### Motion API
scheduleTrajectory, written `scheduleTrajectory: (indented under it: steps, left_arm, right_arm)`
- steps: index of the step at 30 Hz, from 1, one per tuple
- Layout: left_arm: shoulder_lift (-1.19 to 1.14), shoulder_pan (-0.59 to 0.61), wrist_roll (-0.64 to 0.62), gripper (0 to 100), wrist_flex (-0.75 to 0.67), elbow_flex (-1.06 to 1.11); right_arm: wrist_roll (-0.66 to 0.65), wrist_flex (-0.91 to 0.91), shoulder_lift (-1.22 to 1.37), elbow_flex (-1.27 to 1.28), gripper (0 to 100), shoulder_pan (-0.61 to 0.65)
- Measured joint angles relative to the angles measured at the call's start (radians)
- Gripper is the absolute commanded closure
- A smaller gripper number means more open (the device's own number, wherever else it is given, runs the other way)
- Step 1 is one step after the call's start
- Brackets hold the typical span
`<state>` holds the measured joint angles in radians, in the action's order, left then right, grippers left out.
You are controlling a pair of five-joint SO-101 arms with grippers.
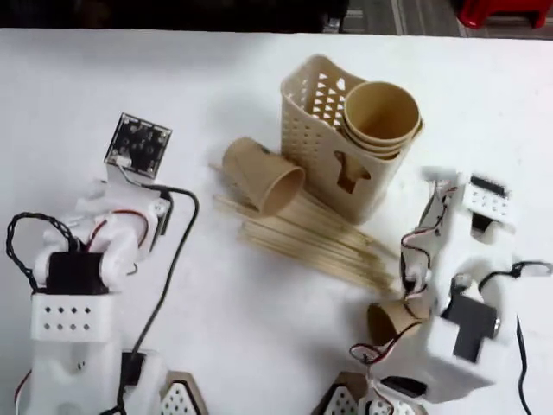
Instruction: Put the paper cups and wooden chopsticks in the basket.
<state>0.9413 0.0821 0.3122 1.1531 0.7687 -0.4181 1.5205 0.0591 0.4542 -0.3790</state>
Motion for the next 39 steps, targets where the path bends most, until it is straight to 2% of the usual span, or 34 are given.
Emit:
scheduleTrajectory:
  steps: [8,12,24,31,39]
  left_arm:
    - [0.0,0.015,0.0,85,0.0,0.0]
    - [0.0,0.015,0.0,85,0.0,0.0]
    - [0.0,0.018,0.0,85,0.0,0.0]
    - [0.0,0.018,0.0,85,0.0,0.0]
    - [0.0,0.018,0.0,85,0.0,0.0]
  right_arm:
    - [-0.021,-0.035,0.084,0.0,76.6,-0.035]
    - [-0.087,-0.034,0.081,-0.003,76.9,-0.064]
    - [-0.292,0.044,-0.235,-0.005,77.2,-0.141]
    - [-0.508,0.114,-0.365,-0.005,78.3,-0.276]
    - [-0.862,0.155,-0.404,-0.005,97.1,-0.476]
